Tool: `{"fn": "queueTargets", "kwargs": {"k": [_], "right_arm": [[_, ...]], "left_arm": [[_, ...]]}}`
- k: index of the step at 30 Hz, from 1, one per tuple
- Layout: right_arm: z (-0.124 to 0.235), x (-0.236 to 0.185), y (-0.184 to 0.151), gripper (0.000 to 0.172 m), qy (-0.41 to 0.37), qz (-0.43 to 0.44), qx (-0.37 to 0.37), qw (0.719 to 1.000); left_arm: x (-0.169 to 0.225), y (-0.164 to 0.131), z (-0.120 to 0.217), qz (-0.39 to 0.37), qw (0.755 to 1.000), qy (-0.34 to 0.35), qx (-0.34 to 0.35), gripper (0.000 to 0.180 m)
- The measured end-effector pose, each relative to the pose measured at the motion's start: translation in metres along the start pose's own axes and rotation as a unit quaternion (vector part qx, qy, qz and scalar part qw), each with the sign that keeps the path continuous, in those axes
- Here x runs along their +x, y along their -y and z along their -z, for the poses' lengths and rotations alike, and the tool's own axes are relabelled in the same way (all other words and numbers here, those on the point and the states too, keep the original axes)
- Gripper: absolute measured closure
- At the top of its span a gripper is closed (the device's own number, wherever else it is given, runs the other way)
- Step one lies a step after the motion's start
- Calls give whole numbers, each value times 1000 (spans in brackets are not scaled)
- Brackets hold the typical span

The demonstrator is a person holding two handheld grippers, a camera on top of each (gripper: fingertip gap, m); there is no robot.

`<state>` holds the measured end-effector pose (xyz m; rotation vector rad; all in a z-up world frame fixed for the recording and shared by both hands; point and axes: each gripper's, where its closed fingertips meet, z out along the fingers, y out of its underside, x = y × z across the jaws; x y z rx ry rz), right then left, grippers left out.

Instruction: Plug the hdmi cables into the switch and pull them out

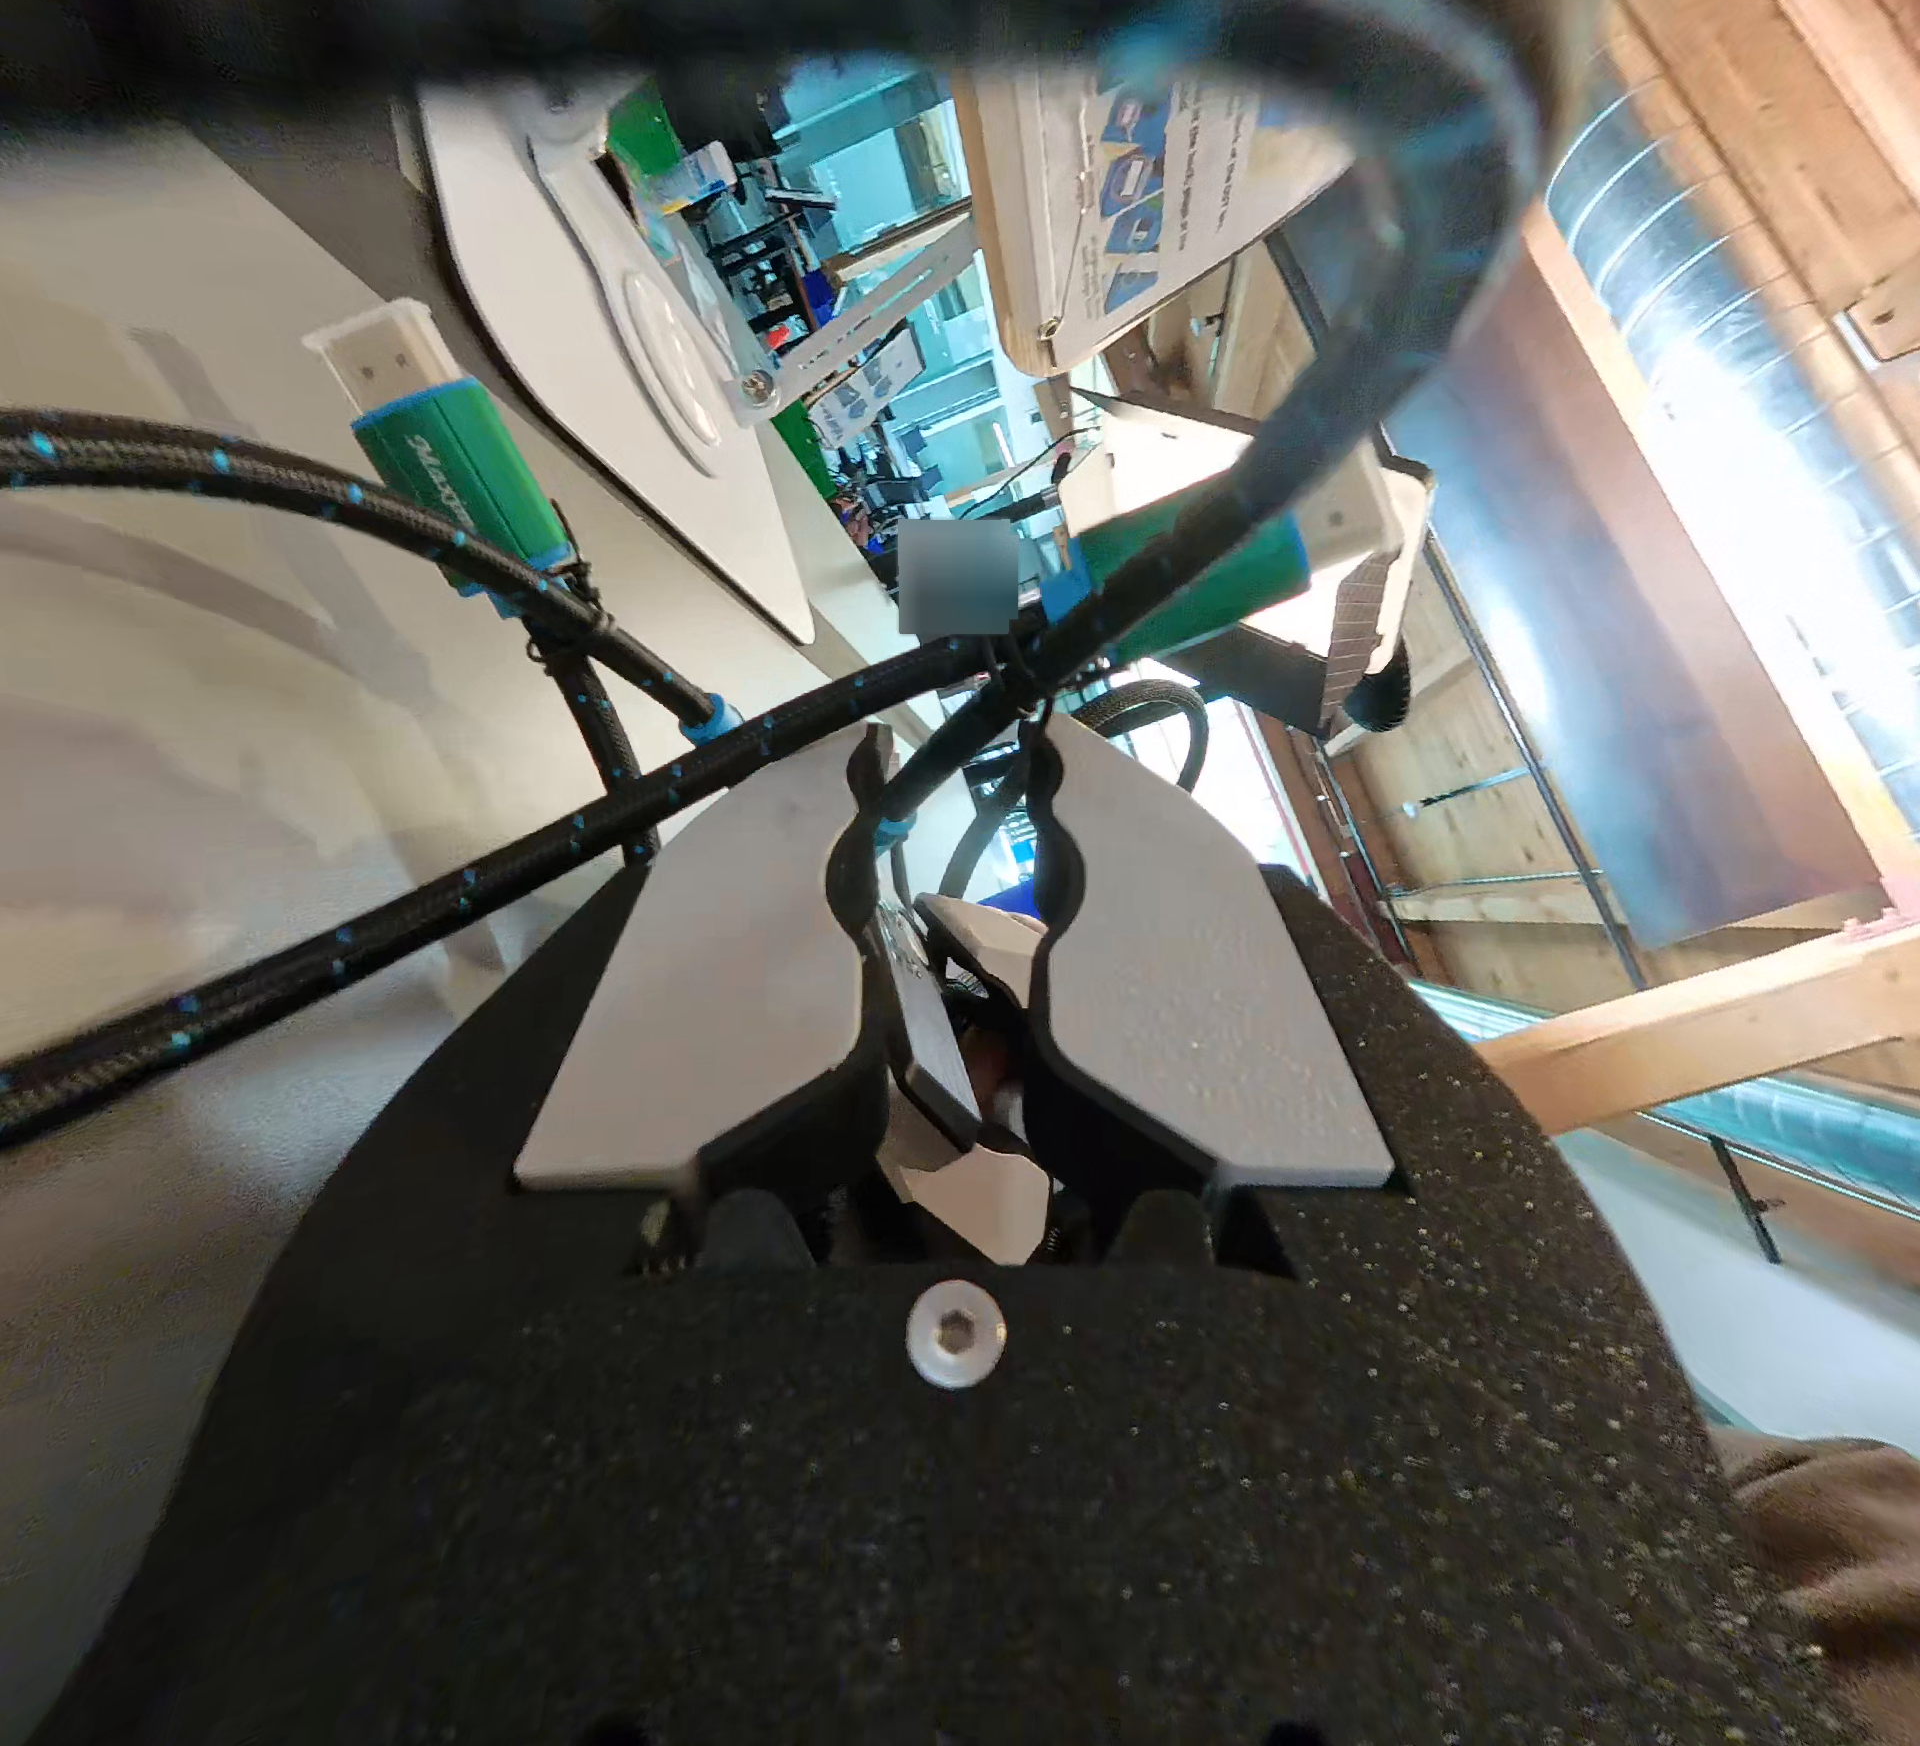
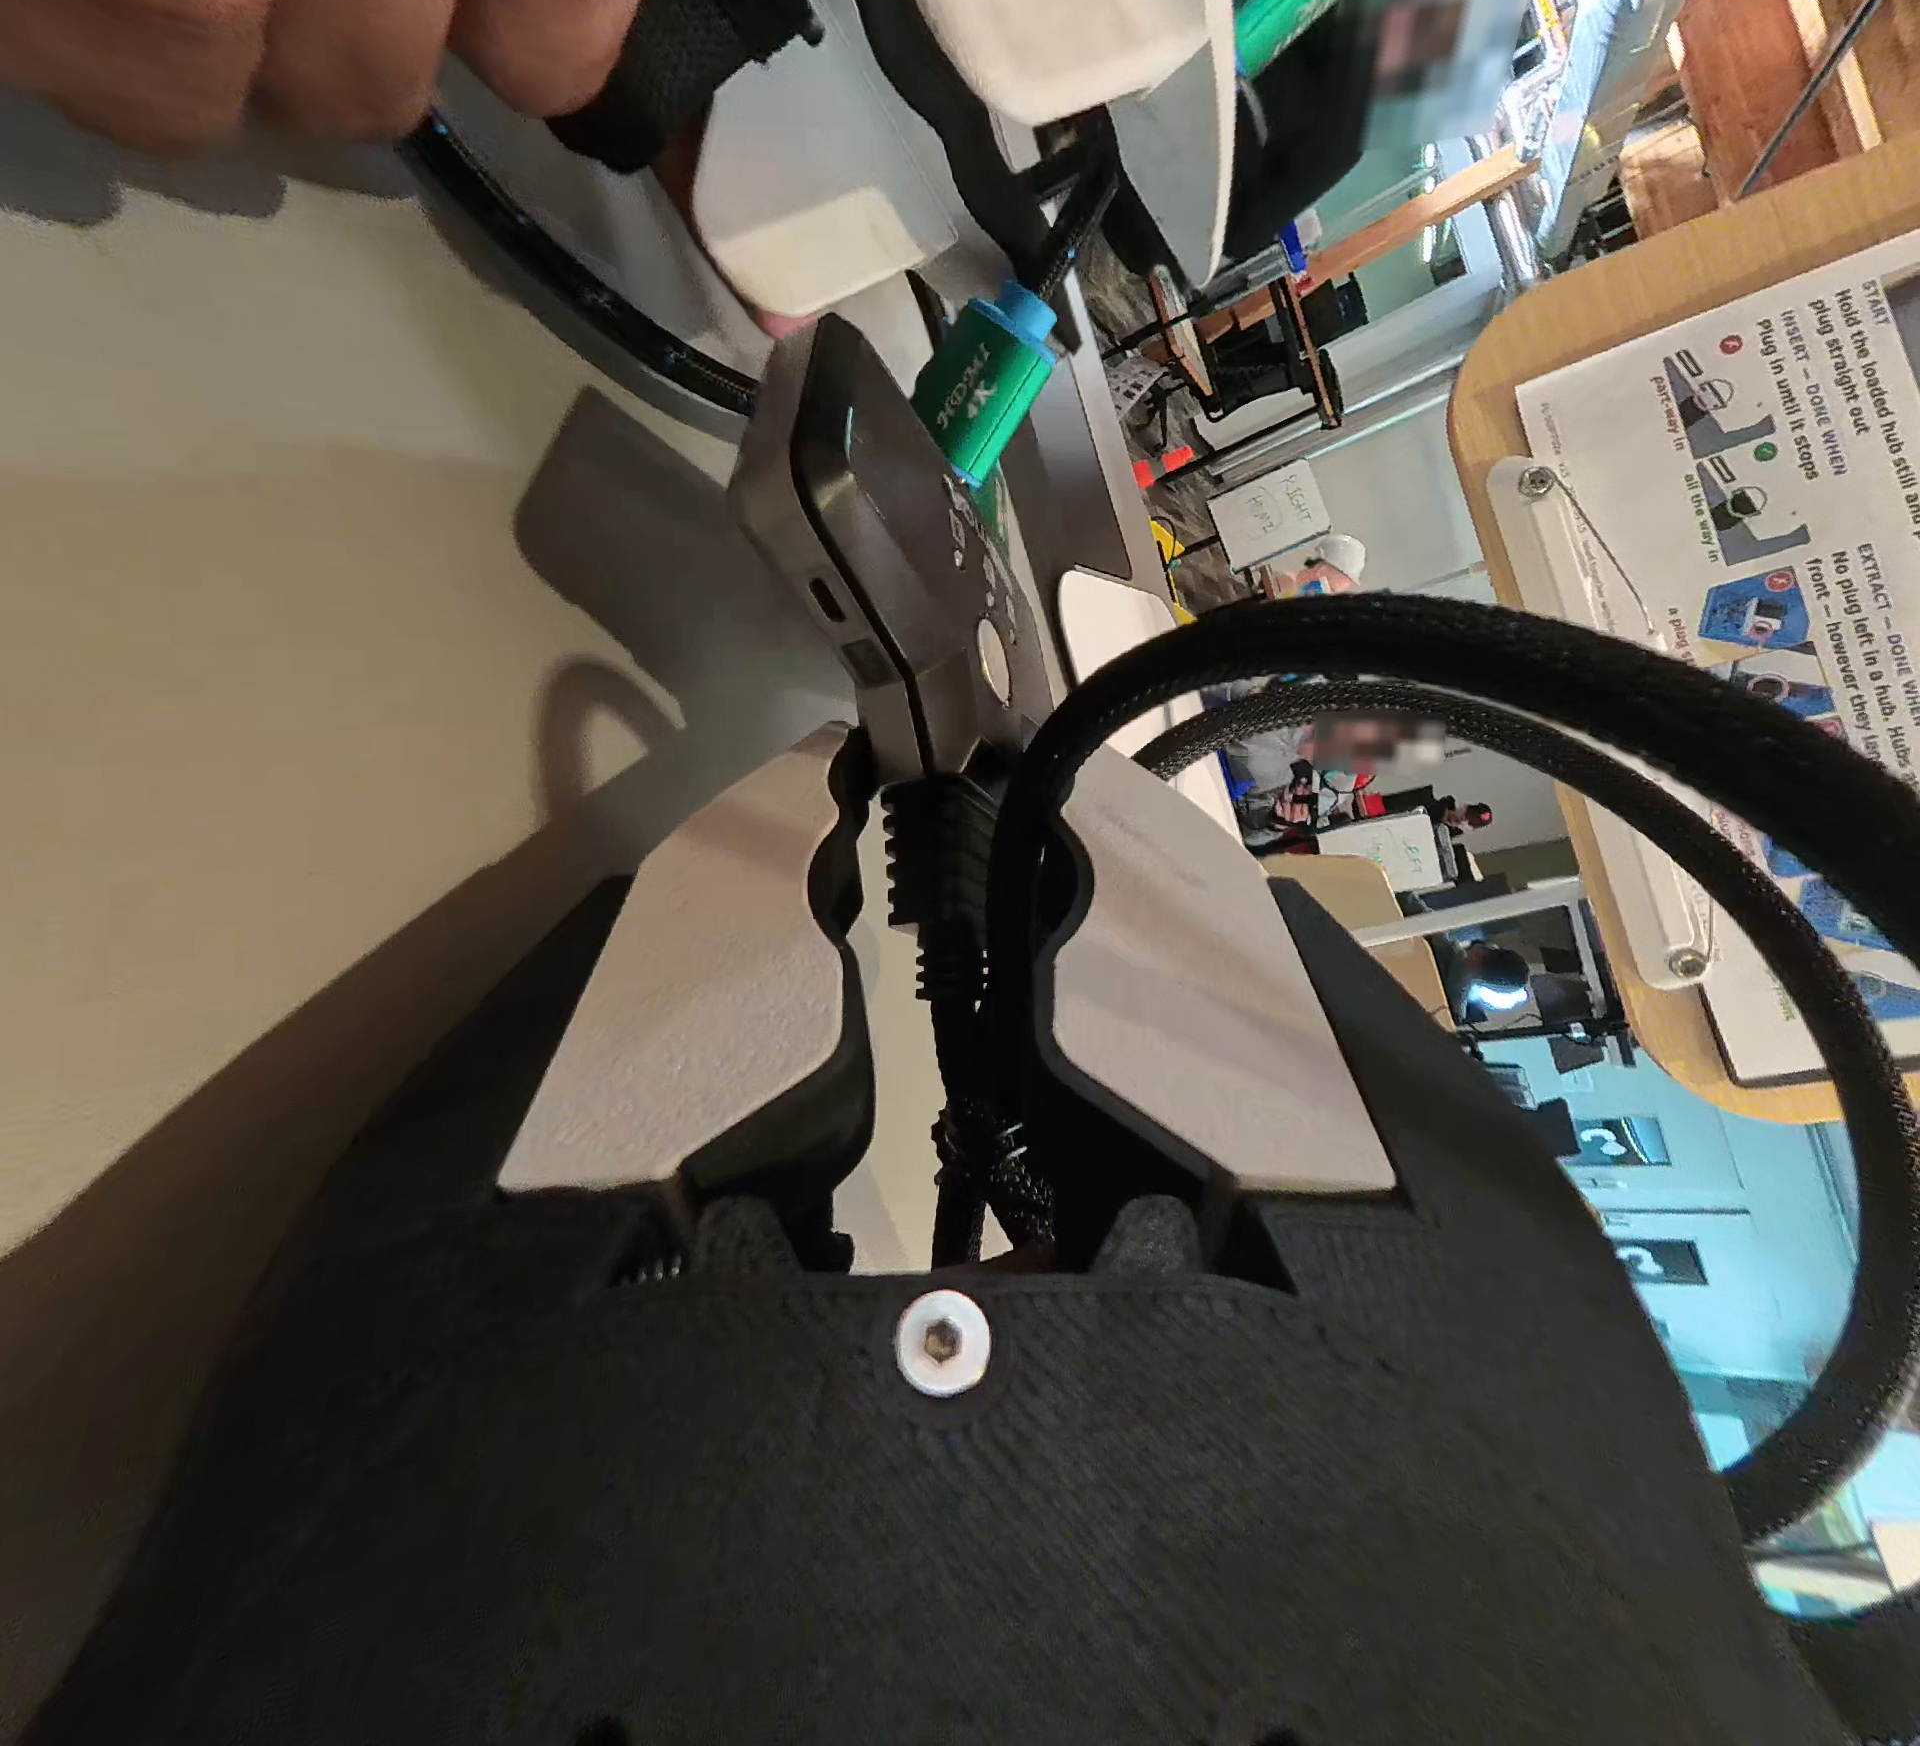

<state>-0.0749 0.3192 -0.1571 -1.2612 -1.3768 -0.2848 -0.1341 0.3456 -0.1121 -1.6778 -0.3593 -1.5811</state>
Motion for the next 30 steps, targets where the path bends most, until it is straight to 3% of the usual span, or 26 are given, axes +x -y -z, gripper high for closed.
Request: {"fn": "queueTargets", "kwargs": {"k": [5,15,19,24,28,30], "right_arm": [[3,-5,0,137,28,6,16,999],[25,-20,2,137,133,-22,71,988],[50,-41,12,111,280,-130,57,949],[86,-60,7,80,432,-157,-22,888],[117,-52,4,80,493,-181,-43,850],[106,-37,-7,96,446,-166,-52,878]], "left_arm": [[-6,11,7,12,999,11,38,174],[2,20,11,22,999,-29,41,175],[1,24,10,15,998,-32,48,174],[0,24,9,3,999,-22,45,174],[-1,22,5,2,999,-22,37,174],[-2,20,2,4,999,-20,33,174]]}}
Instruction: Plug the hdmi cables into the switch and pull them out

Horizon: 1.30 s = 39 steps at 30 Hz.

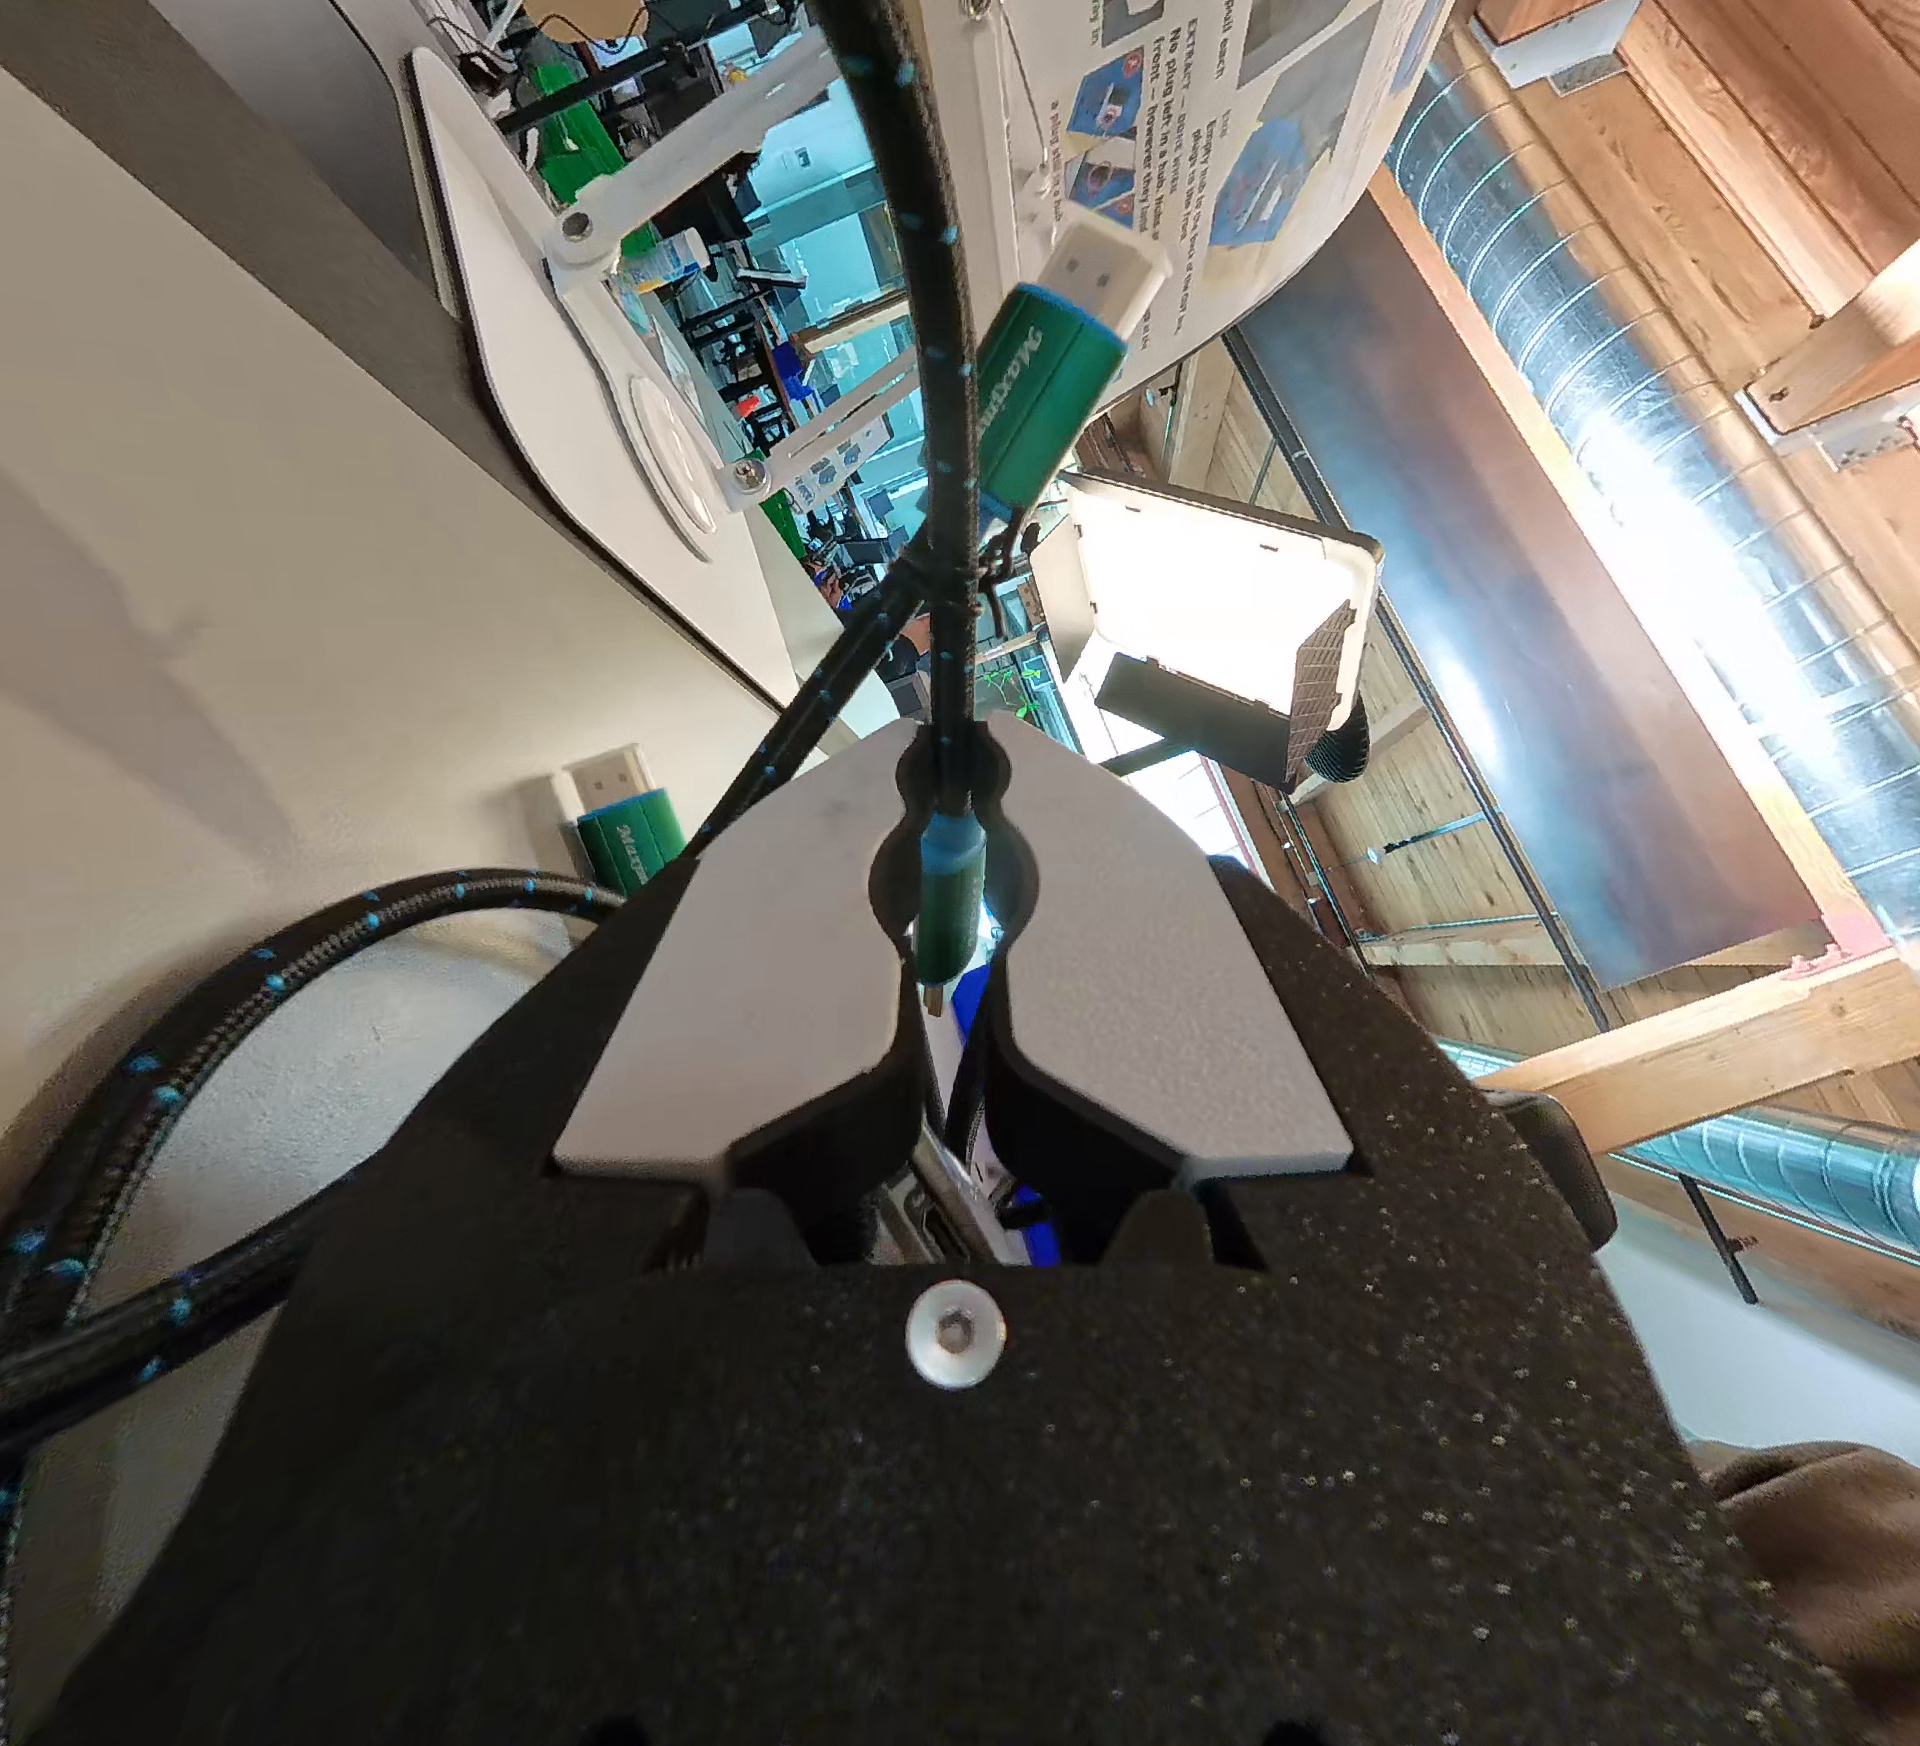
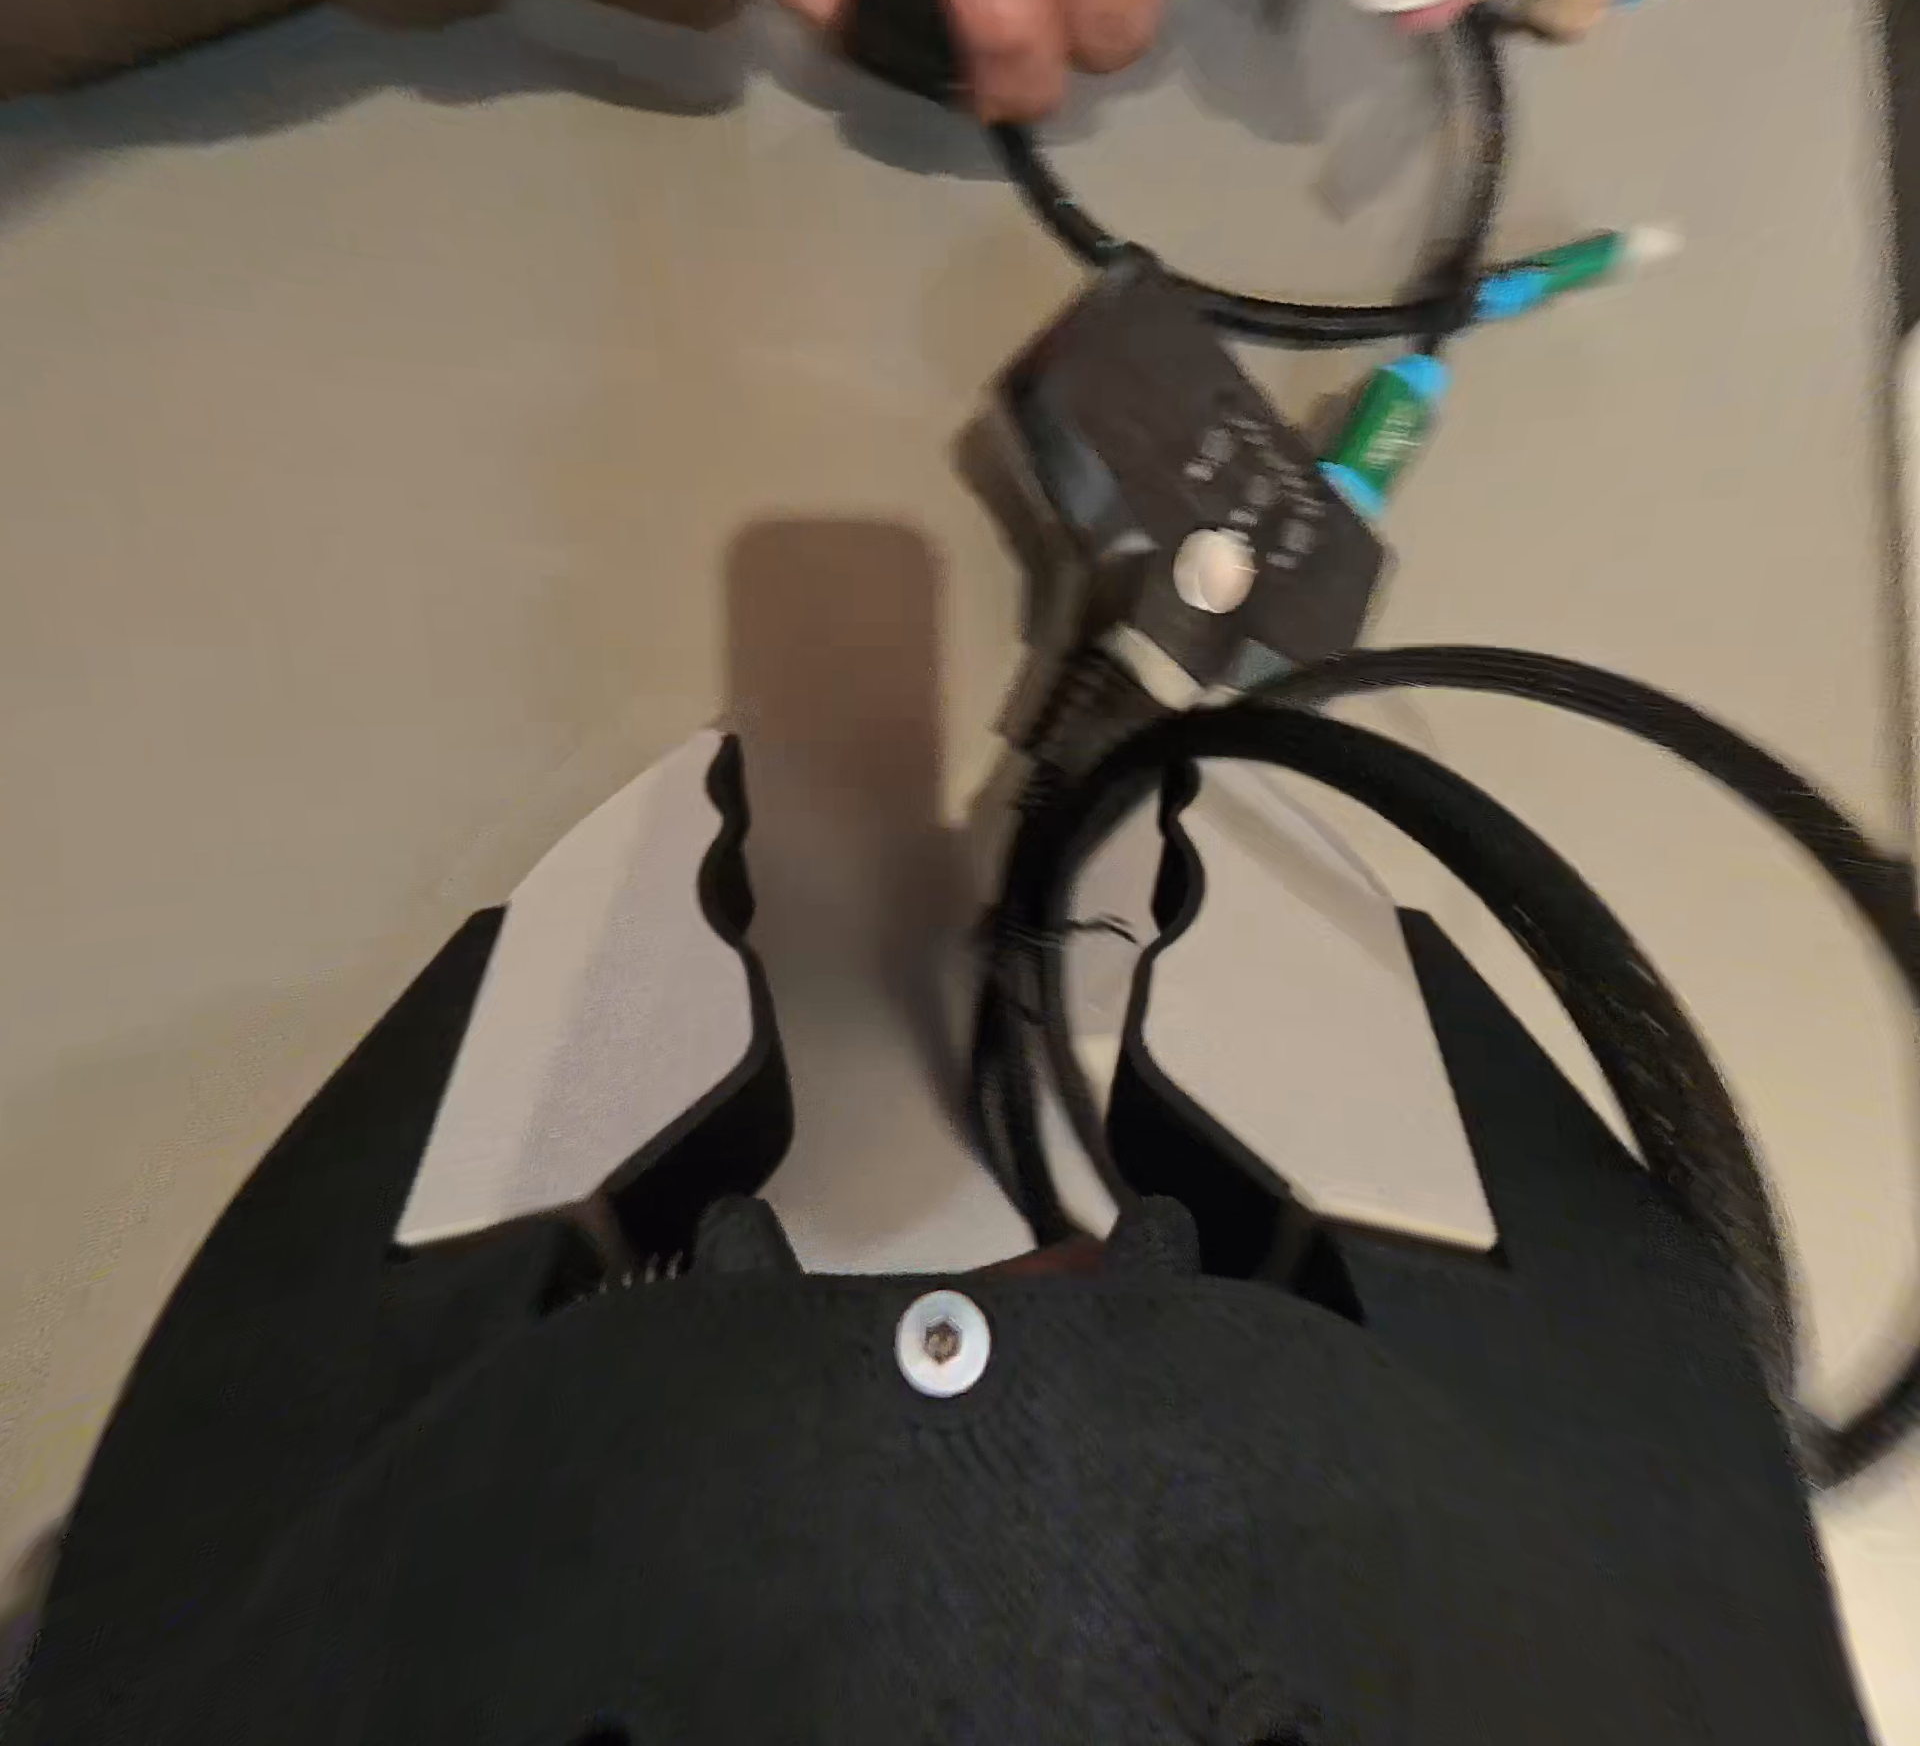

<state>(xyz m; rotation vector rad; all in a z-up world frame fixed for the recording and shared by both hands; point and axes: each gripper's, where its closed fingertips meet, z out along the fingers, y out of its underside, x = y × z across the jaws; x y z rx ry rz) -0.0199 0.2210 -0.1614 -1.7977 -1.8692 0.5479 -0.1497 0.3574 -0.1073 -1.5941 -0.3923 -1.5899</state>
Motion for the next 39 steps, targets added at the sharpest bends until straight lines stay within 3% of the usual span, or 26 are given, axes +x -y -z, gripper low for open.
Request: {"fn": "queueTargets", "kwargs": {"k": [3,5,11,13,16,19,21,24,25,29,33,39], "right_arm": [[6,59,-13,114,-152,-20,-17,988],[10,76,-26,109,-193,-41,-46,979],[21,20,-40,116,-87,-25,-166,982],[29,-1,-35,116,-53,-15,-172,984],[42,-22,-8,118,-12,3,-110,994],[59,-29,40,119,4,7,26,1000],[61,-15,75,126,-26,-31,108,993],[48,45,96,128,-219,-101,137,961],[41,59,95,129,-285,-87,122,947],[8,76,89,136,-466,106,8,878],[-14,82,75,137,-509,204,-48,835],[-13,85,88,130,-552,274,-19,787]], "left_arm": [[-1,-4,-4,-8,1000,7,-8,175],[-1,-6,-6,-7,1000,7,-12,174],[-2,-11,-10,-1,1000,10,-20,175],[-2,-12,-10,0,1000,12,-21,175],[-4,-12,-11,-1,1000,18,-24,174],[-4,-13,-12,-6,999,21,-25,174],[-3,-15,-13,-8,999,19,-25,175],[-8,-23,-15,-6,998,40,-45,174],[-12,-26,-15,-6,997,58,-54,175],[-13,-30,-15,-5,996,64,-69,175],[-3,-28,-13,31,996,11,-84,175],[16,-43,-14,75,985,-59,-141,175]]}}
